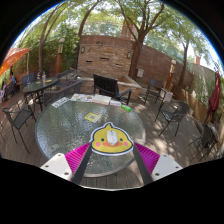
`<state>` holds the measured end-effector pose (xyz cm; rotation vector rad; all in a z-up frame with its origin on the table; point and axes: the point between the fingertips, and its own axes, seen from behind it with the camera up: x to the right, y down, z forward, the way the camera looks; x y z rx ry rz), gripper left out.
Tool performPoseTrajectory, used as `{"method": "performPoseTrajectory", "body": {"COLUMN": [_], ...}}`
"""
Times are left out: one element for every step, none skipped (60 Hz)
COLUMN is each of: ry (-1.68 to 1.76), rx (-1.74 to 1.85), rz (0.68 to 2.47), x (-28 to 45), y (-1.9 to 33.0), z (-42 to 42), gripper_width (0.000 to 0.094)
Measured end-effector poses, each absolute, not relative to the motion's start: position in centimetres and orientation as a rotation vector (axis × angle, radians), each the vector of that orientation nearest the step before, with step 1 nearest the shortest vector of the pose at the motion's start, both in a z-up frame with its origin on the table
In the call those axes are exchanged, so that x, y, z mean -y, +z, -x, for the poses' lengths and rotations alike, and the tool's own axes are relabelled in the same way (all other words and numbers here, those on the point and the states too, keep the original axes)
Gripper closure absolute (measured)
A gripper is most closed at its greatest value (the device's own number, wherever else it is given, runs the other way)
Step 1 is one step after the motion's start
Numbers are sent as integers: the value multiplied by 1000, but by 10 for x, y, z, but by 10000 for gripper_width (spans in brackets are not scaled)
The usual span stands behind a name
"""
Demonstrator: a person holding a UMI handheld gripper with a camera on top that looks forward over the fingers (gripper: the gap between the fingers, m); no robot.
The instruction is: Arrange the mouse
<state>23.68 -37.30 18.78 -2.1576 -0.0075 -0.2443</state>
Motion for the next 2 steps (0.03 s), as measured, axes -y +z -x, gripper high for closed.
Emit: {"method": "performPoseTrajectory", "body": {"ry": [-244, -244], "rx": [6, 6], "rz": [2159, 2160], "x": [373, 374], "y": [189, 190], "z": [-236, -236], "gripper_width": [79, 79]}}
